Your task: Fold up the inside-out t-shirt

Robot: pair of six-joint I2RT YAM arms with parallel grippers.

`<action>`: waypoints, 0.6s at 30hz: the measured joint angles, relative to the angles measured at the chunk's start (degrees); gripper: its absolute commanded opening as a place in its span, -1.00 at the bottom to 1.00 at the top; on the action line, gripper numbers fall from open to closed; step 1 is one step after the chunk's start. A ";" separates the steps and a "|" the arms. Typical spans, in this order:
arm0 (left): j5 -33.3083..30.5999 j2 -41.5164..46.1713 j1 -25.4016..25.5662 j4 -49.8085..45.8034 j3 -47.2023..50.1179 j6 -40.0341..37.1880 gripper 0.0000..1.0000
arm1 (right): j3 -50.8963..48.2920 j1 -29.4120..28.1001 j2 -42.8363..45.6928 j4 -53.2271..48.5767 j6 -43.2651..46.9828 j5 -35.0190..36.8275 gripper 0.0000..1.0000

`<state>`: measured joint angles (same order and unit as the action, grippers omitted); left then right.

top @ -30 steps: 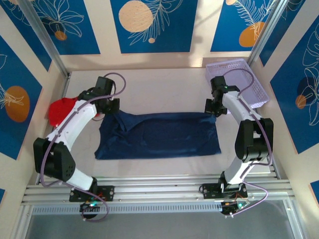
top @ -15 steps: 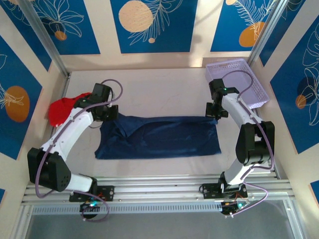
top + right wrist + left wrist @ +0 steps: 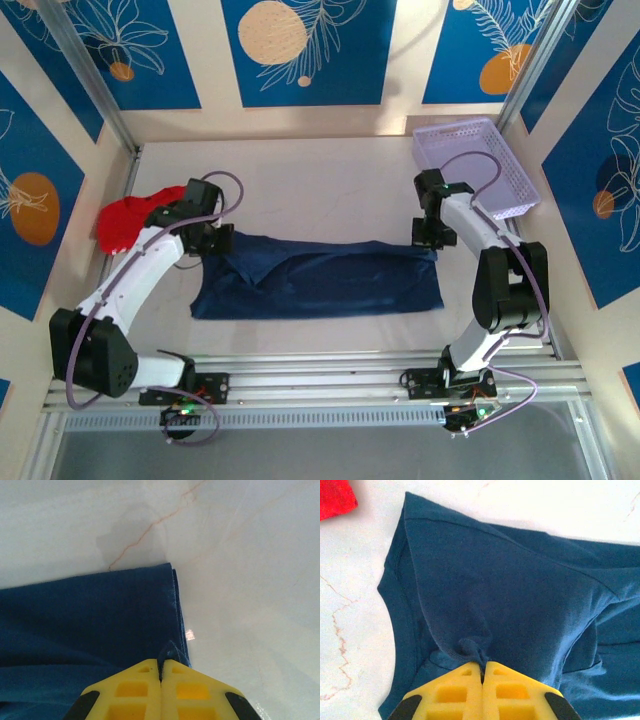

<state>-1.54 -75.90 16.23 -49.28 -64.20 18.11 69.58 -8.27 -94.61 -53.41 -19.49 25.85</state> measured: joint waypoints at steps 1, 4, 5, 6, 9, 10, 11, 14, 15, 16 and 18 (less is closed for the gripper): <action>0.02 0.33 0.00 -0.24 0.59 0.00 -1.00 | -0.35 -0.17 0.00 -0.02 -0.26 0.11 -0.84; 0.04 1.79 0.00 -0.92 2.97 0.00 -1.00 | -1.97 -0.87 -0.07 0.02 -1.09 0.35 -0.80; 0.04 2.36 0.00 -1.14 3.98 0.00 -1.00 | -2.51 -1.09 -0.17 -0.02 -1.40 0.37 -0.77; 0.07 2.67 -0.02 -1.36 4.76 0.02 -1.00 | -2.97 -1.16 -0.33 -0.02 -1.64 0.42 -0.75; 0.46 3.06 -0.07 -1.36 7.08 0.07 -1.00 | -3.82 -1.44 -0.98 -0.13 -2.03 1.05 -0.68; 0.85 3.08 -0.11 -1.33 7.85 0.11 -1.00 | -3.85 -1.49 -1.20 -0.11 -2.16 1.27 -0.66; 1.33 3.08 -0.11 -1.36 8.44 0.28 -1.00 | -3.85 -1.49 -1.27 -0.04 -2.21 1.46 -0.64; 2.91 3.30 -0.13 -1.36 9.68 1.01 -1.00 | -3.85 -1.49 -1.27 -0.02 -2.45 2.12 -0.57; 3.28 3.54 -0.15 -1.33 9.99 1.14 -1.00 | -3.85 -1.49 -1.27 -0.04 -2.56 2.21 -0.53; 3.69 3.93 -0.15 -1.36 10.27 1.36 -1.00 | -3.85 -1.55 -1.27 -0.02 -2.58 2.32 -0.47; 4.48 4.74 -0.17 -1.36 10.60 1.57 -1.00 | -3.85 -1.70 -1.29 -0.04 -2.82 2.49 -0.40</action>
<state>2.94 -71.16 16.05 -50.63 -53.60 19.68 65.73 -9.98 -95.90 -53.45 -22.31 28.34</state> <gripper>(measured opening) 0.040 0.271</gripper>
